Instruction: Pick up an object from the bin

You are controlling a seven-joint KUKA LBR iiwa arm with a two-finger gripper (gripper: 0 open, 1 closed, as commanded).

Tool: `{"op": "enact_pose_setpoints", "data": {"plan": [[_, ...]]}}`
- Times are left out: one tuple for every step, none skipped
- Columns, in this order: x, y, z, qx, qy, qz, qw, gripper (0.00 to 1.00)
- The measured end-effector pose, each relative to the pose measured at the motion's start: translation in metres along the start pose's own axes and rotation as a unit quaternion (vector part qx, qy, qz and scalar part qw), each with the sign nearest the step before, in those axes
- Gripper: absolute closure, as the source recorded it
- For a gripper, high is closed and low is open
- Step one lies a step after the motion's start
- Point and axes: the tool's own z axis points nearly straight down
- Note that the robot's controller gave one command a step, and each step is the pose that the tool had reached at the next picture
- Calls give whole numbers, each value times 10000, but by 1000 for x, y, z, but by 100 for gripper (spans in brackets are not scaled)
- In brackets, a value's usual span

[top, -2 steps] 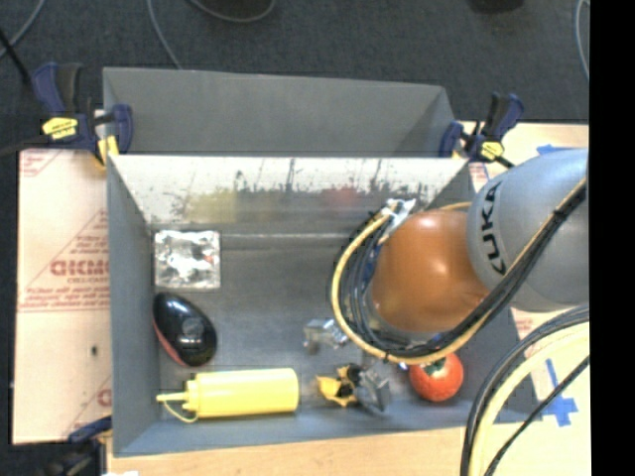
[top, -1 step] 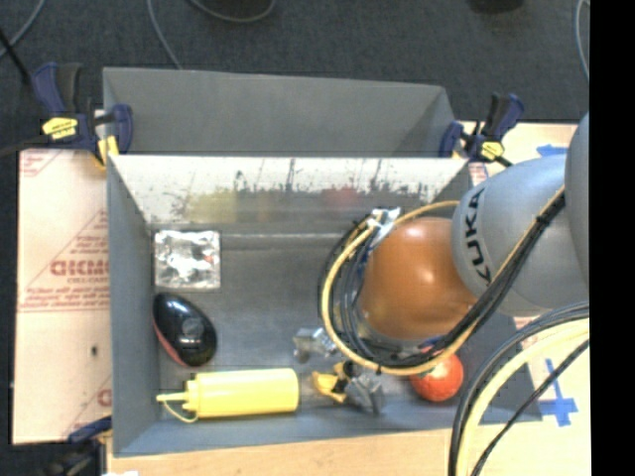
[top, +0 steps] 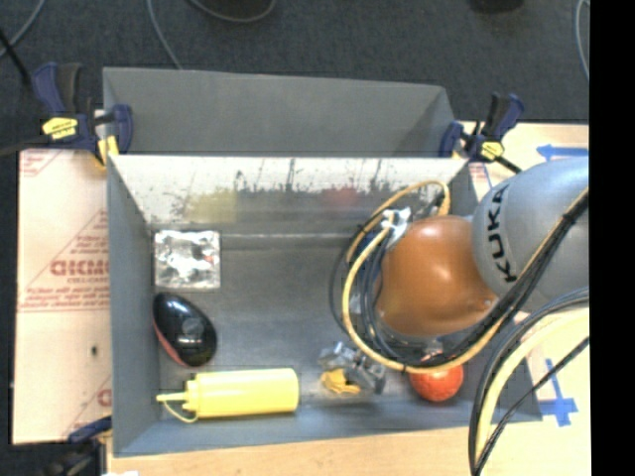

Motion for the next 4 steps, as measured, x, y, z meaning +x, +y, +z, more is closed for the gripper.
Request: {"op": "enact_pose_setpoints", "data": {"plan": [[0,0,0,0,0,1,10000,100],[0,0,-2,2,-9,4,10000,100],[1,2,-11,-29,21,4,10000,100],[1,2,-32,-31,21,14,10000,100]]}}
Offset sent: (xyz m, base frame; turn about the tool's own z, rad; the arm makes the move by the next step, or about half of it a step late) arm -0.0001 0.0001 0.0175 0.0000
